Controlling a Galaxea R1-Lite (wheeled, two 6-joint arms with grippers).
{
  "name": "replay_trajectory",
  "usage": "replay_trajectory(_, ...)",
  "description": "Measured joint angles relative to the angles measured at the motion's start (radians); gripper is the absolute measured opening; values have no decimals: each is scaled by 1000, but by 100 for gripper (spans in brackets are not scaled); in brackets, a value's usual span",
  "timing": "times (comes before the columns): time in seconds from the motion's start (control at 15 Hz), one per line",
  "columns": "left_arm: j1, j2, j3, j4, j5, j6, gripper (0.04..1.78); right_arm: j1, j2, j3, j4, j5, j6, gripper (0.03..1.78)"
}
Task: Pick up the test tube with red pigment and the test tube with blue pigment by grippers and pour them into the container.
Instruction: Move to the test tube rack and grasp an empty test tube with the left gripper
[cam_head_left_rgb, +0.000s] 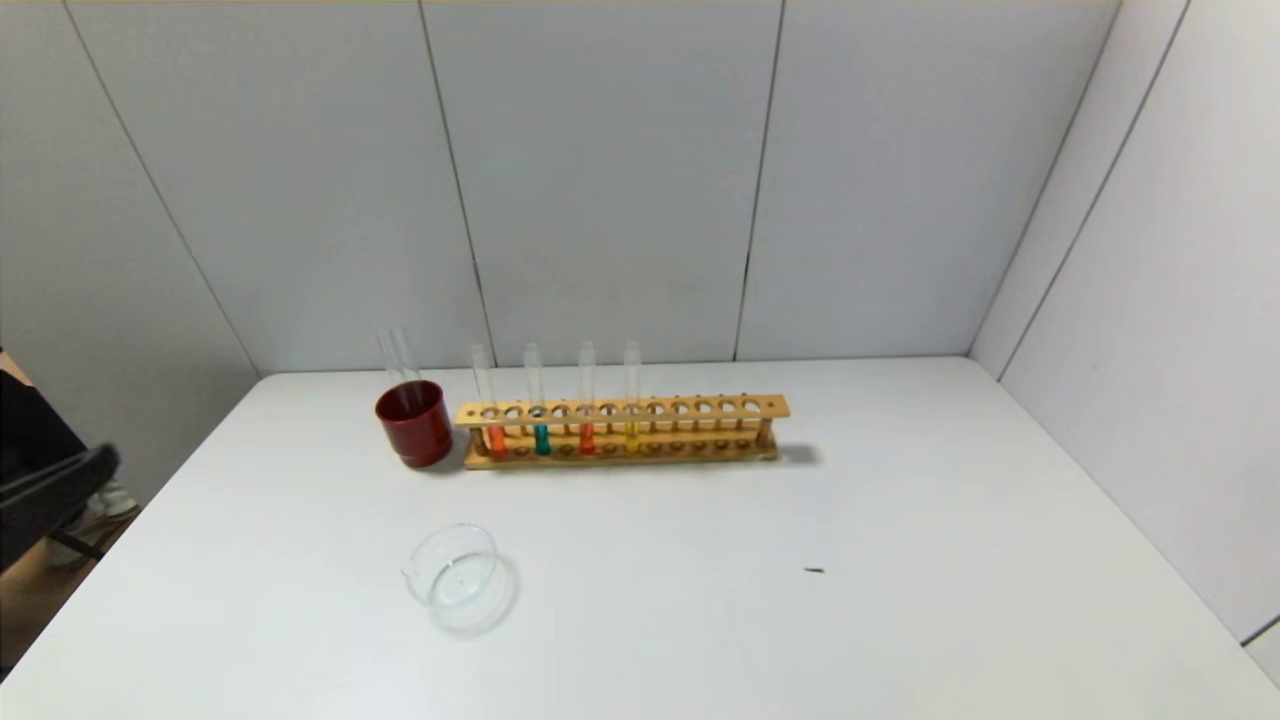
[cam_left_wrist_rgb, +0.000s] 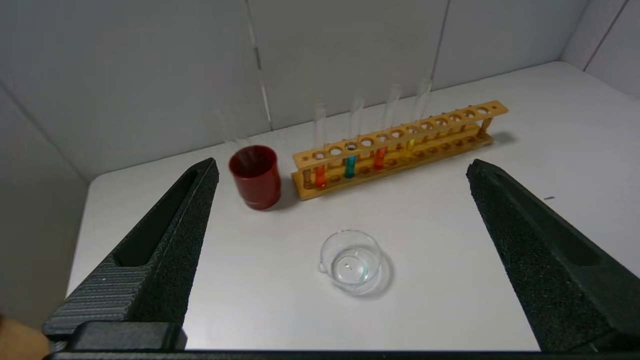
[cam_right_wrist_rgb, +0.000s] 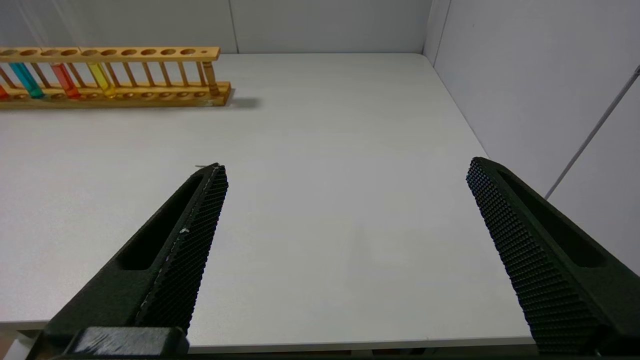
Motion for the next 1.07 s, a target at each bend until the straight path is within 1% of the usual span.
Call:
replay_trajectory(0.27, -14, 366, -86, -185, -40, -17, 175, 0, 0, 0, 0, 0, 0, 175)
replay_trajectory(0.6, -18, 768, -158, -444, -52, -53, 175, 0, 0, 0, 0, 0, 0, 175)
replay_trajectory(0.8, -25, 954, -205, -532, -52, -63, 175, 0, 0, 0, 0, 0, 0, 175)
replay_trajectory(1.07, -45, 1109, -262, -589, -50, -74, 175, 0, 0, 0, 0, 0, 0, 175)
